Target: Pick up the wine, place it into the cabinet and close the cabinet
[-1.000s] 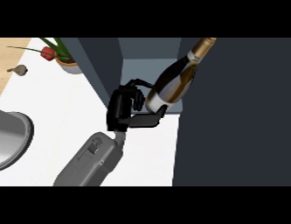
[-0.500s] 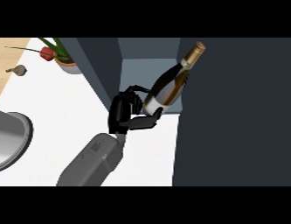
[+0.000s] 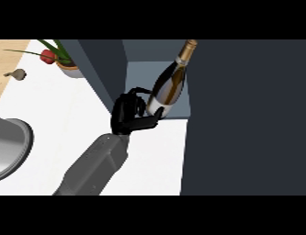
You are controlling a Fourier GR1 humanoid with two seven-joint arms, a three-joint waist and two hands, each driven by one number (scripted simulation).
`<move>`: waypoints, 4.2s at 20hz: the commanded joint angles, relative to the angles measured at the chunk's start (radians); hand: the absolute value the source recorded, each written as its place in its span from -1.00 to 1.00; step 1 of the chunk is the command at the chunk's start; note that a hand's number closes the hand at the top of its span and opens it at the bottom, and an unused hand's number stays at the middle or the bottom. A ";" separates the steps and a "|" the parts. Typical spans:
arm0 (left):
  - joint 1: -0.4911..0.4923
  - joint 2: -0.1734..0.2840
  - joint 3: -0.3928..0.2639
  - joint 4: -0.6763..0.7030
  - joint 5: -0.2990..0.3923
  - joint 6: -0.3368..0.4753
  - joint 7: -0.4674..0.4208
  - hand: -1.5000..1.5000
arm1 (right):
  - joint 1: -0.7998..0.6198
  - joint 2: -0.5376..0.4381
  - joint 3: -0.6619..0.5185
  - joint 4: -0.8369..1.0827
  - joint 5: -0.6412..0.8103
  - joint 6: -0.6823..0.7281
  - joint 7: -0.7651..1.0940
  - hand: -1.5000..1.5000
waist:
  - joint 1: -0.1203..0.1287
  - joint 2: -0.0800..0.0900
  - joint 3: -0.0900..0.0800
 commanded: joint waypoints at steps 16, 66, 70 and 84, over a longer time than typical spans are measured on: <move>-0.270 0.000 -0.046 0.236 0.236 -0.051 -0.004 1.00 | -0.012 -0.045 -0.073 0.044 -0.099 0.055 -0.019 -1.00 | -0.023 0.006 0.000; -0.054 0.074 -0.106 -0.013 0.077 -0.044 -0.115 -1.00 | 0.015 -0.034 -0.056 -0.021 -0.039 0.021 0.008 -1.00 | 0.057 -0.021 0.002; 0.013 0.152 -0.176 -0.280 0.048 0.007 0.041 -1.00 | 0.084 0.025 0.053 -0.065 0.056 -0.021 -0.003 -1.00 | 0.058 -0.024 0.002; 0.441 0.413 -0.257 -1.185 -0.076 0.272 0.294 -1.00 | -0.007 -0.020 0.051 -0.070 0.048 0.008 0.050 -1.00 | 0.035 -0.010 0.001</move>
